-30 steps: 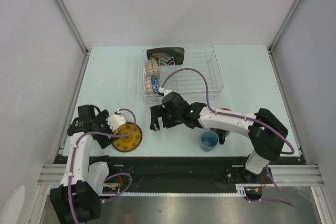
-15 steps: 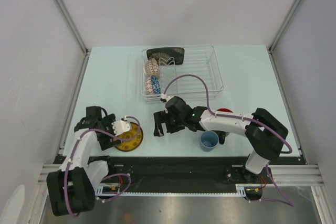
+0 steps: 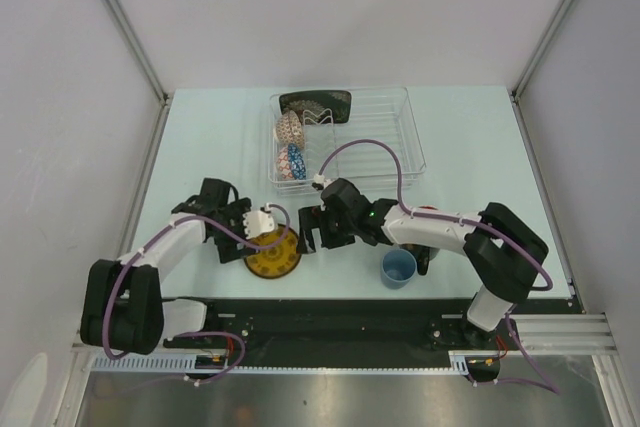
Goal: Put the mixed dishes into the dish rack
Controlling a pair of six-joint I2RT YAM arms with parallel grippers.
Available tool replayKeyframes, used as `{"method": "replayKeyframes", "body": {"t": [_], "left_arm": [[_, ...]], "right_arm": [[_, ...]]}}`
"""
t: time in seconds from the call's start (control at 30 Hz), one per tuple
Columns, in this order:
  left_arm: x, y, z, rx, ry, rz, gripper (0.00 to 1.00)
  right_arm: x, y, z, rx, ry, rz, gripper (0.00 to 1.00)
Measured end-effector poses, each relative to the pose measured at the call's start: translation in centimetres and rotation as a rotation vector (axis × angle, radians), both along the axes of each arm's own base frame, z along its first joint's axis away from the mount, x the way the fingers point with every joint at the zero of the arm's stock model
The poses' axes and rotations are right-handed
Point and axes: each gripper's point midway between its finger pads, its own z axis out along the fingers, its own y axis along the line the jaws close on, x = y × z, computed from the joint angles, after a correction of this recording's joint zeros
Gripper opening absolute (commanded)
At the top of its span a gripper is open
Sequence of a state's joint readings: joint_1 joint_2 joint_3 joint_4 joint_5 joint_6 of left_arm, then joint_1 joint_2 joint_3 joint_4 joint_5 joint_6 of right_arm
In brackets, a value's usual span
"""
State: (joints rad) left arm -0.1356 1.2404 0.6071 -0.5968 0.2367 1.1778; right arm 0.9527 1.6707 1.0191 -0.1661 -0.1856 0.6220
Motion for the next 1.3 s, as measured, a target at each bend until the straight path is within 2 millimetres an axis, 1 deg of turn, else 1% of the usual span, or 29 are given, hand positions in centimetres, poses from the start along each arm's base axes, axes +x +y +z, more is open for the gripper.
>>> {"method": "replayKeyframes", "body": {"t": [0.17, 0.33, 0.43, 0.6, 0.73, 0.8, 0.93, 1.17, 1.3], "left_arm": [[0.1, -3.6, -0.1, -0.048, 0.016, -0.061, 1.00], [-0.1, -5.2, -0.1, -0.072, 0.026, -0.074, 1.00], [-0.2, -5.5, -0.1, -0.077, 0.031, -0.070, 1.00], [-0.5, -5.8, -0.2, -0.082, 0.041, -0.060, 1.00], [-0.7, -6.2, -0.2, -0.089, 0.050, -0.055, 1.00], [-1.0, -6.7, -0.1, -0.091, 0.057, -0.060, 1.00], [-1.8, -7.2, -0.3, -0.083, 0.095, -0.061, 1.00], [-3.6, -8.7, -0.6, -0.077, 0.163, -0.091, 1.00], [-3.9, -8.9, -0.6, -0.083, 0.176, -0.082, 1.00]], "right_arm": [[0.3, 0.0, -0.9, 0.002, 0.029, -0.004, 0.89], [0.9, -0.3, -2.6, -0.006, 0.065, -0.009, 0.86], [1.3, -0.3, -3.5, 0.004, 0.082, -0.009, 0.84], [2.5, 0.1, -3.4, 0.054, 0.084, -0.015, 0.82], [3.0, 0.8, -3.3, 0.096, 0.081, -0.007, 0.75], [3.0, 1.3, -3.4, 0.117, 0.082, 0.002, 0.75], [3.0, 1.6, -3.3, 0.136, 0.092, 0.005, 0.72], [2.8, 1.4, -3.3, 0.139, 0.104, 0.004, 0.70], [1.8, 0.8, -2.9, 0.122, 0.116, 0.016, 0.70]]}}
